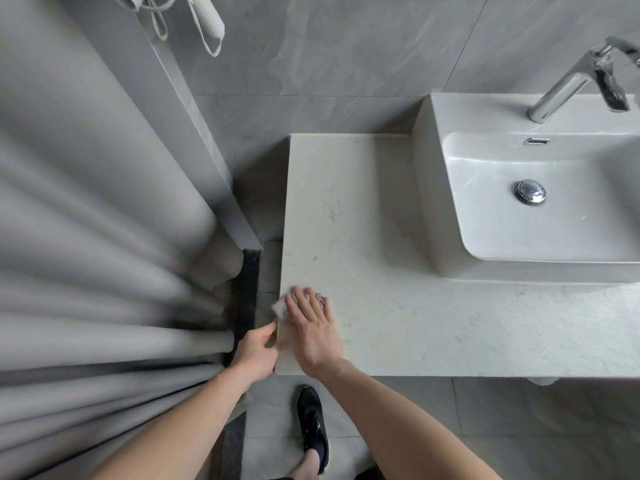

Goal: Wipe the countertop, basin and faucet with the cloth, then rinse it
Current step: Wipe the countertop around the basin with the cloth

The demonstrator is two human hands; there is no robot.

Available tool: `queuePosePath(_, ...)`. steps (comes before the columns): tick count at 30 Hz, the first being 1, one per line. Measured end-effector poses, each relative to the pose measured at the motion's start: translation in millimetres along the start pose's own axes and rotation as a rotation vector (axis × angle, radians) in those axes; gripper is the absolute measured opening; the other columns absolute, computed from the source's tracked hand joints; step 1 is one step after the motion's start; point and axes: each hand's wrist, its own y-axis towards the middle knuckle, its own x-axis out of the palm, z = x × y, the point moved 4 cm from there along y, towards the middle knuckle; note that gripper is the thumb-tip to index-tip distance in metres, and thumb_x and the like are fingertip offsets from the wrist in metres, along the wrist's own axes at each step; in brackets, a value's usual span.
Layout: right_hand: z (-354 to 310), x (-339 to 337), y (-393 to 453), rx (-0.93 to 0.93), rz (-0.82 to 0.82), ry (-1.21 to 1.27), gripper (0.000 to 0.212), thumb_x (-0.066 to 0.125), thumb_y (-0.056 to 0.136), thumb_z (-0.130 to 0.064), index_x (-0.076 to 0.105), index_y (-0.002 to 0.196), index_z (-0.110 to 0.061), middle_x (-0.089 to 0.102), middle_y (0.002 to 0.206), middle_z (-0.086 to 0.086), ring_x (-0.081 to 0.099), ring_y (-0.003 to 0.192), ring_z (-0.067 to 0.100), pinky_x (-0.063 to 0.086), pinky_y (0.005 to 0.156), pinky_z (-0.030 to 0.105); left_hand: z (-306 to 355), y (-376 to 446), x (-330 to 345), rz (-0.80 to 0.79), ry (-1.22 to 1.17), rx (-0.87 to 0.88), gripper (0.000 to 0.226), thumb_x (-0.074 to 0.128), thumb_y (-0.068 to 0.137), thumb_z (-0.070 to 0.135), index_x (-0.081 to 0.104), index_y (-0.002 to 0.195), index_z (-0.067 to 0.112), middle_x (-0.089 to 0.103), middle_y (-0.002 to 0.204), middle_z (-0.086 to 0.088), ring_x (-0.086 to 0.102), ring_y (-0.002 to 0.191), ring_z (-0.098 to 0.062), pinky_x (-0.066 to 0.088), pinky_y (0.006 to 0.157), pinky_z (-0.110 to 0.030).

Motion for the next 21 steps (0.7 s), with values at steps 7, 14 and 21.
queuePosePath(7,49.8,-28.9,-30.2,0.070,0.116,0.253,0.086,0.036,0.082,0.011,0.026,0.162,-0.020,0.015,0.171,-0.002,0.004,0.159,0.018,0.003,0.130,0.035,3.5,-5.7,-1.7,0.016,-0.041,-0.013,0.055,0.065,0.077,0.038,0.050,0.105,0.083,0.062,0.123,0.029,0.065,0.117,-0.011,0.057,0.094,-0.045)
queuePosePath(14,222.0,-98.2,-103.0,0.620,0.366,0.101,0.054,0.035,0.104,-0.010,0.036,0.158,-0.012,0.026,0.168,0.011,0.021,0.155,0.036,0.016,0.127,0.050,16.2,-18.9,-4.4,0.038,-0.062,-0.023,0.060,0.068,0.078,0.034,0.047,0.128,0.058,0.058,0.142,0.009,0.058,0.127,-0.016,0.056,0.096,-0.046)
queuePosePath(21,212.6,-83.4,-95.6,0.825,0.230,-0.008,0.068,0.037,0.104,-0.032,0.008,0.165,-0.022,-0.001,0.173,0.002,-0.002,0.159,0.030,-0.001,0.127,0.053,19.6,-21.6,-6.3,0.008,-0.036,-0.024,0.059,0.068,0.083,0.032,0.046,0.129,0.061,0.059,0.135,0.018,0.066,0.113,-0.014,0.060,0.088,-0.042)
